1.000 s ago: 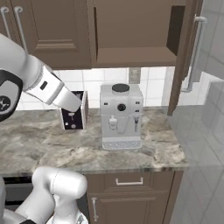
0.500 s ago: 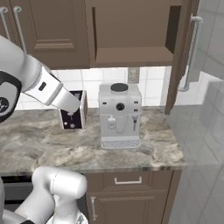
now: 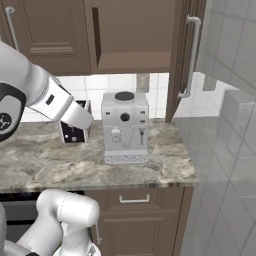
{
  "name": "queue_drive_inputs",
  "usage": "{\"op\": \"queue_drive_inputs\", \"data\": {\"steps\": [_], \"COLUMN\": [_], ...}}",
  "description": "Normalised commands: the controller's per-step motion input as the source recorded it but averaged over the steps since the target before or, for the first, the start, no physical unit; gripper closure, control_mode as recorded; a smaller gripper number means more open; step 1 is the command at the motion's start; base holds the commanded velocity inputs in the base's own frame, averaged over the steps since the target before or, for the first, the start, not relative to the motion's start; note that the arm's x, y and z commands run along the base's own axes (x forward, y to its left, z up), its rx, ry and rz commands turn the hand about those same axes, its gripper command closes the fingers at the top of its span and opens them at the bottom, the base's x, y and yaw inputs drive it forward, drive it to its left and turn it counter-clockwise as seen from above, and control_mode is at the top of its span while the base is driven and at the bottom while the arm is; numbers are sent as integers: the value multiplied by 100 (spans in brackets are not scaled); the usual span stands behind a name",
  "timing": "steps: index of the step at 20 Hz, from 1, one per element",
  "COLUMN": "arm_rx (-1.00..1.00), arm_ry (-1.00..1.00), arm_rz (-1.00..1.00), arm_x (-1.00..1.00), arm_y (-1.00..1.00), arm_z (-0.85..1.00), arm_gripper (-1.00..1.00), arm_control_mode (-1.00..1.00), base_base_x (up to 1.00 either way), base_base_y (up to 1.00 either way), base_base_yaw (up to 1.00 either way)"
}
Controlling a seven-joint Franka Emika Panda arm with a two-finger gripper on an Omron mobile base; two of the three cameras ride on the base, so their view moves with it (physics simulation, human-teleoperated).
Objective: Close all open cabinet doors.
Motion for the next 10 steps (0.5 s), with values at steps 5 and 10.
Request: {"op": "queue_drive_inputs", "data": {"steps": [5, 10], "arm_rx": [0, 0], "arm_ry": [0, 0], "arm_rz": [0, 0], "arm_x": [0, 0], "arm_y": [0, 0], "arm_z": [0, 0], "arm_gripper": [-100, -100], "arm_control_mode": [100, 100], "base_base_x": [1, -19], "base_base_y": [0, -8], "base_base_yaw": [0, 0]}}
